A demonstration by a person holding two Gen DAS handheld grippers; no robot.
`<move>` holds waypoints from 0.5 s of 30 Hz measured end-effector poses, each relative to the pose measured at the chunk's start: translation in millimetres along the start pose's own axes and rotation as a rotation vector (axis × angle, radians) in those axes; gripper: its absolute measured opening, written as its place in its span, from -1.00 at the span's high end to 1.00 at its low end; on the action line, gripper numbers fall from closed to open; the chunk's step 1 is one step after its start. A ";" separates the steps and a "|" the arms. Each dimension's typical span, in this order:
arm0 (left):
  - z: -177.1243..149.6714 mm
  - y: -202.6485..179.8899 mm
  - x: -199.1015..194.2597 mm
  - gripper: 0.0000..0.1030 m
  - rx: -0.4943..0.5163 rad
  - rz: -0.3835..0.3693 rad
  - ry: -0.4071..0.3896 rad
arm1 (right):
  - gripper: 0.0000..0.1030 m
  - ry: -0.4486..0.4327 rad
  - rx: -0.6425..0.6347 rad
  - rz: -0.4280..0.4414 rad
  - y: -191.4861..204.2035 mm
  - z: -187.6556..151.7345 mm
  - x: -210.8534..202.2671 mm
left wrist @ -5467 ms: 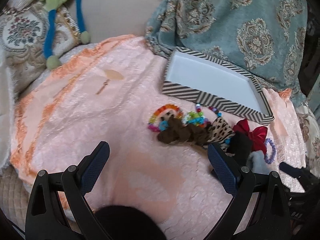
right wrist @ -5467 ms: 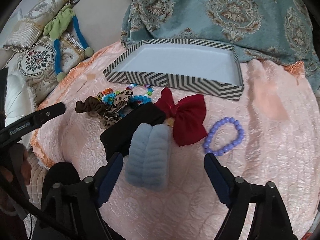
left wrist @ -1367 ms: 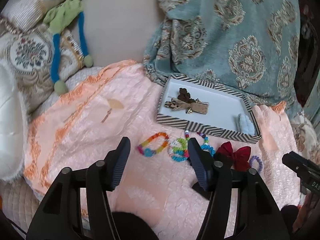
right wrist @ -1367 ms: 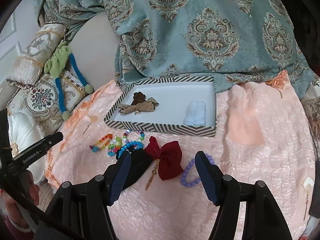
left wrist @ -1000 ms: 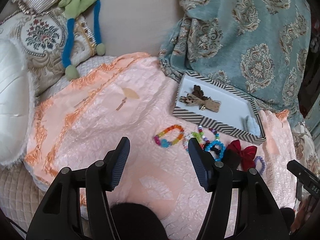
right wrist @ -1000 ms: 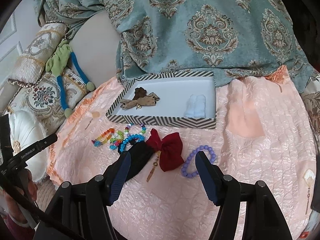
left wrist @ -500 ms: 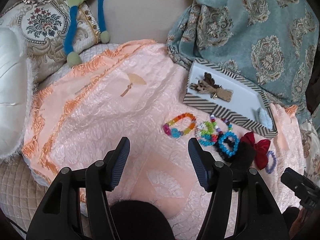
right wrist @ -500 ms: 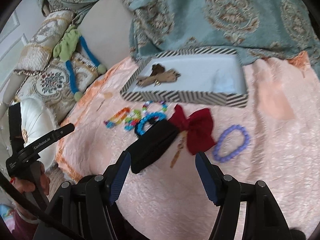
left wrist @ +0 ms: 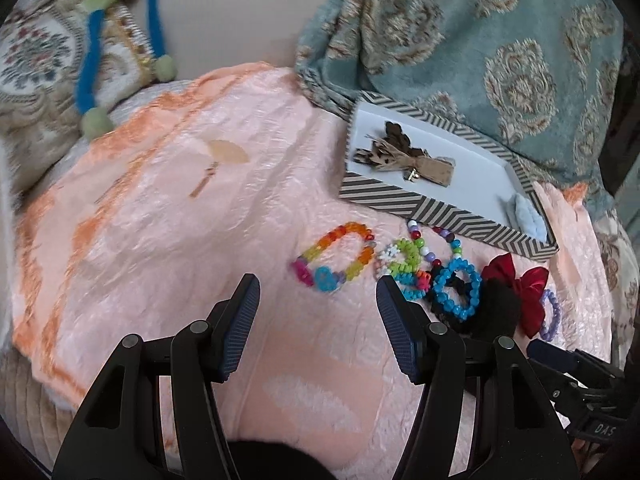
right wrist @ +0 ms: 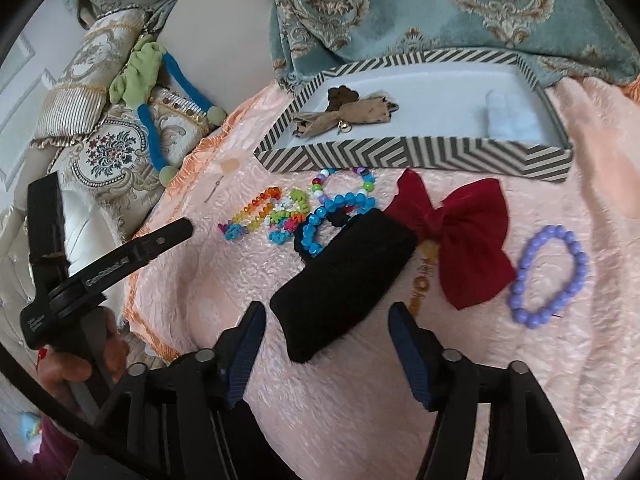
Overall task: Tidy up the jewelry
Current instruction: 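Lift both tools out of the tray and move toward the remaining accessories, then grasp the black hair band with right tool while left tool grasps rainbow bead bracelet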
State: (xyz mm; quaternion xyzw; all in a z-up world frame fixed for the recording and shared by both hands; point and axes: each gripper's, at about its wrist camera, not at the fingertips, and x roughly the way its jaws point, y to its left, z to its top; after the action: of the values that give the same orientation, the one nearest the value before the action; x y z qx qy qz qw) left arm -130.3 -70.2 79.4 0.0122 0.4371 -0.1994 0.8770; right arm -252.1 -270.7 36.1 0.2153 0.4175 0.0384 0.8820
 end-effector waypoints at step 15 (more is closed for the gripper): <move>26.0 2.8 87.6 0.27 0.100 -0.037 0.122 | 0.40 0.012 -0.010 -0.005 -10.0 11.9 34.8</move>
State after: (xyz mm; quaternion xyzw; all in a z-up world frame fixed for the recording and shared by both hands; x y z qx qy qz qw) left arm -62.4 -102.5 27.5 0.0602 0.4795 -0.2361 0.8431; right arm -221.7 -275.2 13.6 0.2099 0.4230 0.0396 0.8806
